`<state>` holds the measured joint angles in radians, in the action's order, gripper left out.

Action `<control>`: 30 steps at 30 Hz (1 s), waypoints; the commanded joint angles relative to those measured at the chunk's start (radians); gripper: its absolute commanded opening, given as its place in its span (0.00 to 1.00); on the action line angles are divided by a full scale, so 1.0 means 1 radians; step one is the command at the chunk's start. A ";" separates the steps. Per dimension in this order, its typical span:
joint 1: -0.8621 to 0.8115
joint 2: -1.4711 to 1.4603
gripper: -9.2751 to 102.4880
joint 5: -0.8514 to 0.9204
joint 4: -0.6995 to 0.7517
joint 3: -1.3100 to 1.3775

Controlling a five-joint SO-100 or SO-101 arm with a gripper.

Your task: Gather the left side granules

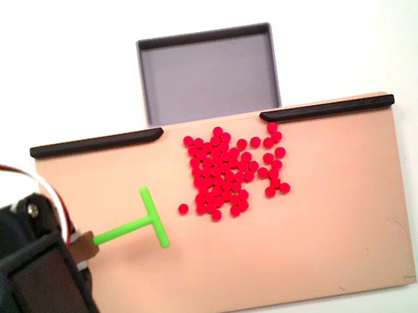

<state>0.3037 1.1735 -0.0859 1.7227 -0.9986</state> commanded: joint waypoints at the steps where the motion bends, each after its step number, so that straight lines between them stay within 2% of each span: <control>1: 0.012 0.115 0.08 0.063 0.003 -0.067; 17: -0.037 0.417 0.08 0.650 0.003 -0.382; 30: -0.221 0.601 0.08 1.204 0.003 -0.474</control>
<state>0.1289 1.7135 1.0124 1.7319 -1.4680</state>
